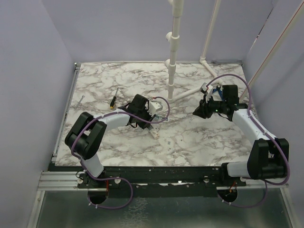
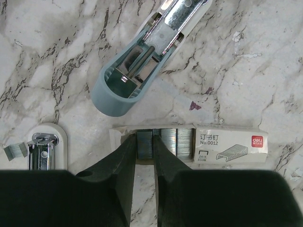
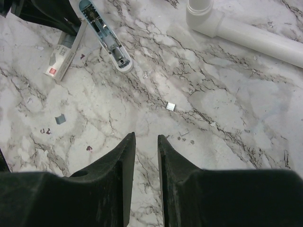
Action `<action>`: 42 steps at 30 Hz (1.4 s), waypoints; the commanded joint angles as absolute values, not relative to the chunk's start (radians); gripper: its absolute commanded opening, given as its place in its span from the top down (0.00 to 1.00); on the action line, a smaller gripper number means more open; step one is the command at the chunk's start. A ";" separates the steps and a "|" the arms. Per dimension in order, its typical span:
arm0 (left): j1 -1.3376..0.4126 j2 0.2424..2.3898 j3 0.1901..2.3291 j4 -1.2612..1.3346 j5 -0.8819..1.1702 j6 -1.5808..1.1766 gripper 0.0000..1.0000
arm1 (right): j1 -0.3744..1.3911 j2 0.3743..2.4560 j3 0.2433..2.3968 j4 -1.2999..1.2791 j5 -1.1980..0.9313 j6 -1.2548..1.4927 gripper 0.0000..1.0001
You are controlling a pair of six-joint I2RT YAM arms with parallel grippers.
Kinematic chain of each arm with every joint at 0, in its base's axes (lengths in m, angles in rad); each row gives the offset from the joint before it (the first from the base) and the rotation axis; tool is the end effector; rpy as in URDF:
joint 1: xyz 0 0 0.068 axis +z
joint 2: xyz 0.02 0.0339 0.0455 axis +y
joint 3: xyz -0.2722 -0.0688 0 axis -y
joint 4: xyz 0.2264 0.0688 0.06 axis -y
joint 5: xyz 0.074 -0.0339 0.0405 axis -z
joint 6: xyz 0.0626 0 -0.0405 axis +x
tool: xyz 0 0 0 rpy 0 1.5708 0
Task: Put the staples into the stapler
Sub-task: Pick up the staple from the staple box.
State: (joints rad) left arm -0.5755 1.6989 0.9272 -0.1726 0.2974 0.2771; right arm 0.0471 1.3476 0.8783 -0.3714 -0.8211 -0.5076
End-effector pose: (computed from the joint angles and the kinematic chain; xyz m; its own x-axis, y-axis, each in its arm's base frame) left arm 0.2730 -0.1990 0.1602 -0.4719 0.6179 -0.6289 0.8251 0.5609 -0.0679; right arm 0.2642 0.0583 0.2431 -0.3978 -0.3503 -0.8479 -0.8159 0.5577 0.1524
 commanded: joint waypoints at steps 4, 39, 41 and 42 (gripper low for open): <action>-0.566 1.711 0.923 -0.165 0.293 0.290 0.74 | 0.052 1.362 0.884 -0.404 -0.836 -0.526 0.70; -0.566 1.577 1.031 -0.311 0.400 0.378 1.00 | 0.052 1.347 0.886 -0.408 -0.832 -0.527 0.70; -0.568 1.576 1.032 -0.319 0.413 0.381 1.00 | 0.052 1.345 0.885 -0.411 -0.830 -0.529 0.70; -0.568 1.578 1.034 -0.325 0.422 0.385 1.00 | 0.052 1.345 0.884 -0.411 -0.829 -0.529 0.70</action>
